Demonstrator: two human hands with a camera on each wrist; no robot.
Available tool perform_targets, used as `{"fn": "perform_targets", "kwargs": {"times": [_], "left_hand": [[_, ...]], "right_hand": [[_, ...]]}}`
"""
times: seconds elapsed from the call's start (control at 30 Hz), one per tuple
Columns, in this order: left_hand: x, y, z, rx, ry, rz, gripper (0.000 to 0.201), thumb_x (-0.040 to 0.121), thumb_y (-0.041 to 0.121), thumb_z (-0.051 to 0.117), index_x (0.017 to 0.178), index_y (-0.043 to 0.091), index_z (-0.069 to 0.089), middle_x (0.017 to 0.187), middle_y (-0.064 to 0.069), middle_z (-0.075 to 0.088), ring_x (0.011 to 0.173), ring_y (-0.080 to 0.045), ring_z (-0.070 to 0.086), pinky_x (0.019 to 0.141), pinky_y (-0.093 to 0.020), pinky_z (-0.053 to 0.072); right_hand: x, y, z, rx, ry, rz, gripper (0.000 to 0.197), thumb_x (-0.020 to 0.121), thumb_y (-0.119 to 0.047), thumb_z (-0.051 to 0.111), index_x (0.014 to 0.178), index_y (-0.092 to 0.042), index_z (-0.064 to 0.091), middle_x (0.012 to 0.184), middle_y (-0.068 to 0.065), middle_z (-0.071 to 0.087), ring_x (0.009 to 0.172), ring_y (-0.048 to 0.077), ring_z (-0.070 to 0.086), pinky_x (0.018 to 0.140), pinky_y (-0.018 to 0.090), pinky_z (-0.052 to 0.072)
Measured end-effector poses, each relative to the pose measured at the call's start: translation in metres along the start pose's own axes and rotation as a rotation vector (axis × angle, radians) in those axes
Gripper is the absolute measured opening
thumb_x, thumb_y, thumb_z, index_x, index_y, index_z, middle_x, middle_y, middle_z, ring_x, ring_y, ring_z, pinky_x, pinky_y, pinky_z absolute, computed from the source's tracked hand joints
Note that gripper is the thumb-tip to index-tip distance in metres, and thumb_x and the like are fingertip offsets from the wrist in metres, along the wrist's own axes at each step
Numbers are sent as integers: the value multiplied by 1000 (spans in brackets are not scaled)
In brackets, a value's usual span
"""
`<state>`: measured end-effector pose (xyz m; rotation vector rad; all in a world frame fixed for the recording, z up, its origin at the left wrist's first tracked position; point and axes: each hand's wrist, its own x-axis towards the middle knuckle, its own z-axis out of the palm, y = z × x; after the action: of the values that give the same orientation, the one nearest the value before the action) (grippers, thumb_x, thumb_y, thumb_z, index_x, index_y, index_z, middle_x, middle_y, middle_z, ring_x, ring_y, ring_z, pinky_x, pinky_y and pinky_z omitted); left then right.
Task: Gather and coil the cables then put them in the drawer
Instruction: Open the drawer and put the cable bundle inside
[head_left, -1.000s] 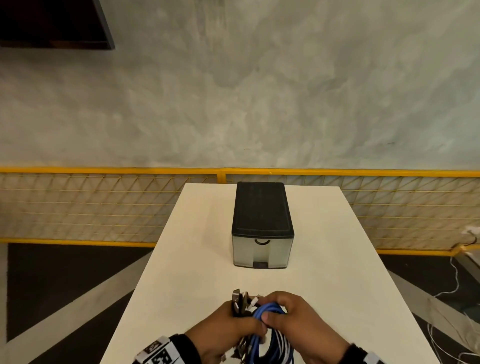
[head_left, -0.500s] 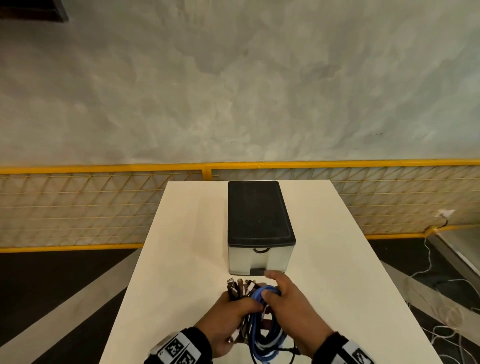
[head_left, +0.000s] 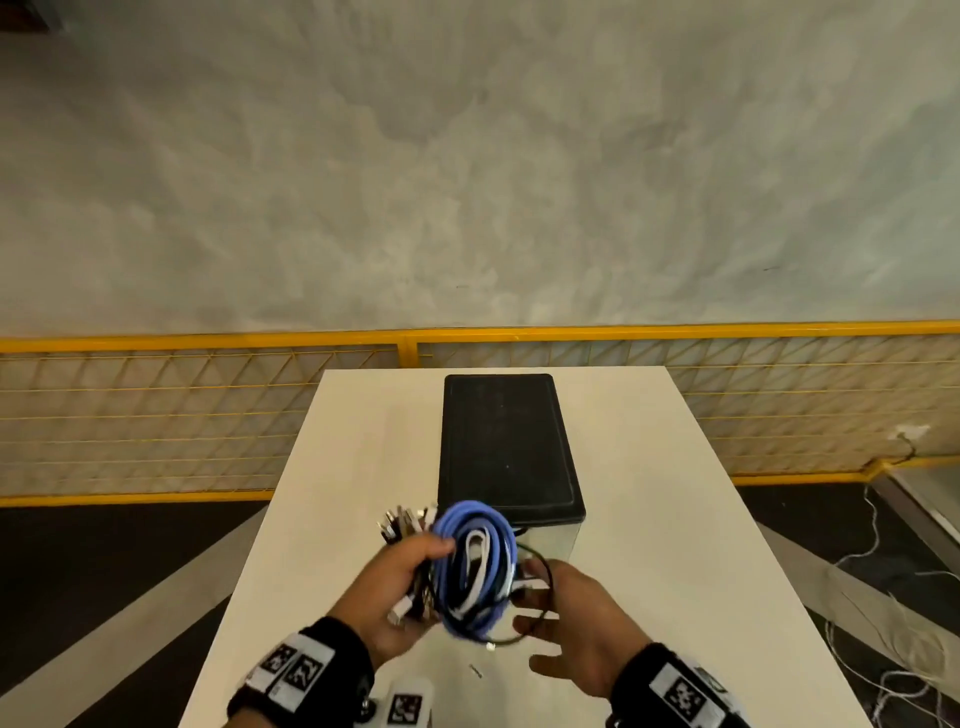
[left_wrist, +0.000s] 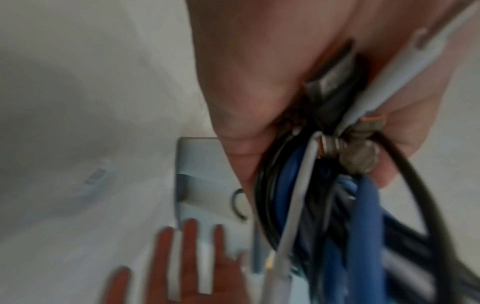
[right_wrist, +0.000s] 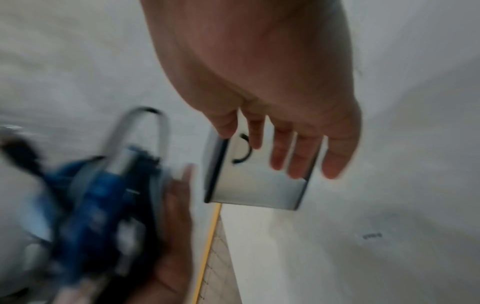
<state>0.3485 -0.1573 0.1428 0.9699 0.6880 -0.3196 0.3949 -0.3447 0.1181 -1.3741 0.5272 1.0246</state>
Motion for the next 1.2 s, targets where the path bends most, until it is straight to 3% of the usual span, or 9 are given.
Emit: {"fn": "perform_targets", "kwargs": {"times": [0.1, 0.2, 0.33, 0.5, 0.63, 0.77, 0.93, 1.07, 1.2], "left_hand": [[14, 30, 16, -96, 32, 61, 15, 87, 14, 60, 96, 9, 70, 81, -10, 77, 63, -21, 73, 51, -27, 57], [32, 41, 33, -90, 65, 48, 13, 87, 13, 60, 94, 8, 69, 80, -11, 76, 67, -24, 73, 56, -31, 60], [48, 32, 40, -69, 92, 14, 10, 86, 12, 62, 94, 8, 68, 88, -13, 74, 82, -27, 67, 59, -34, 59], [58, 26, 38, -75, 101, 3, 19, 85, 13, 64, 103, 7, 67, 106, -16, 70, 90, -30, 67, 75, -41, 57], [59, 25, 37, -84, 89, 0, 21, 85, 11, 63, 105, 6, 67, 106, -16, 71, 90, -29, 68, 81, -44, 56], [61, 26, 33, -89, 81, -8, 24, 85, 11, 64, 108, 6, 66, 110, -17, 70, 91, -30, 69, 82, -45, 58], [64, 29, 34, -103, 77, -20, 18, 85, 11, 64, 101, 4, 66, 102, -16, 71, 88, -30, 68, 92, -48, 55], [62, 28, 37, -108, 70, -25, 10, 84, 8, 65, 93, 4, 65, 74, -13, 75, 74, -28, 70, 73, -45, 59], [58, 28, 38, -121, 43, -9, 6, 86, 6, 63, 91, 3, 63, 69, -14, 74, 76, -29, 69, 78, -47, 57]], "right_hand": [[14, -4, 4, 67, 12, -14, 30, 89, -41, 55, 106, -19, 67, 98, 5, 65, 90, 25, 60, 77, 37, 41], [27, -9, 11, 208, 6, -16, 18, 91, -35, 55, 99, -22, 63, 104, 7, 69, 91, 26, 60, 77, 36, 40], [37, -9, 23, 362, 36, -10, 18, 90, -29, 52, 97, -22, 67, 95, 7, 65, 89, 23, 59, 74, 35, 39], [45, -6, 36, 576, 36, -28, 15, 90, -27, 57, 100, -21, 67, 102, 3, 60, 92, 18, 59, 79, 35, 40], [48, -6, 43, 643, 47, -34, 21, 89, -24, 57, 108, -18, 63, 110, 5, 60, 90, 17, 58, 74, 34, 41], [49, -2, 42, 562, 89, -82, 14, 90, -23, 53, 100, -20, 62, 100, 5, 59, 87, 19, 59, 76, 36, 40], [36, 15, 27, 376, 120, -112, 9, 87, -25, 61, 91, -17, 61, 84, 6, 65, 81, 23, 60, 73, 36, 40], [16, 46, 15, 306, 66, -41, 10, 82, -22, 69, 86, -12, 68, 74, 7, 66, 75, 25, 60, 70, 35, 38], [-5, 81, 0, 322, 39, -35, 24, 79, -6, 71, 95, 10, 69, 71, 22, 66, 66, 33, 62, 65, 36, 45]]}}
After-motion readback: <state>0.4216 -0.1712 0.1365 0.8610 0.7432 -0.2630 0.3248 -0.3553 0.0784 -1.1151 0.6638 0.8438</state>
